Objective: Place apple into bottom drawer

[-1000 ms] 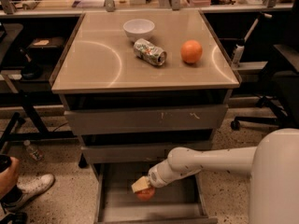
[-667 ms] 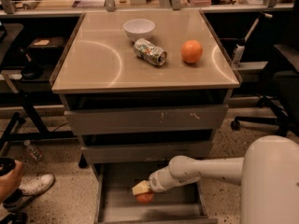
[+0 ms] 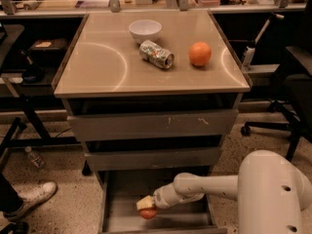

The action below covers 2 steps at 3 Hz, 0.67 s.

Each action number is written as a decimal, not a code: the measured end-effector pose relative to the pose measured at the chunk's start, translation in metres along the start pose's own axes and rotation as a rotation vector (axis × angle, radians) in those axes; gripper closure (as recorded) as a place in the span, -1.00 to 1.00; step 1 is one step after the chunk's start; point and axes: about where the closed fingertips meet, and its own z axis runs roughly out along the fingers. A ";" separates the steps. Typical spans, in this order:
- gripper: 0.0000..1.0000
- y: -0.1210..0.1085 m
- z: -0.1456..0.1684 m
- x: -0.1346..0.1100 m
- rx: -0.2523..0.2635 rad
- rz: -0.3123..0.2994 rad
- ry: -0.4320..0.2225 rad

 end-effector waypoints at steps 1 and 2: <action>1.00 -0.006 0.005 -0.002 0.016 0.008 -0.010; 1.00 -0.027 0.018 -0.003 0.014 0.044 -0.027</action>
Offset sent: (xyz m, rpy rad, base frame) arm 0.0269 -0.0153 -0.0601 0.0045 0.0208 -0.1127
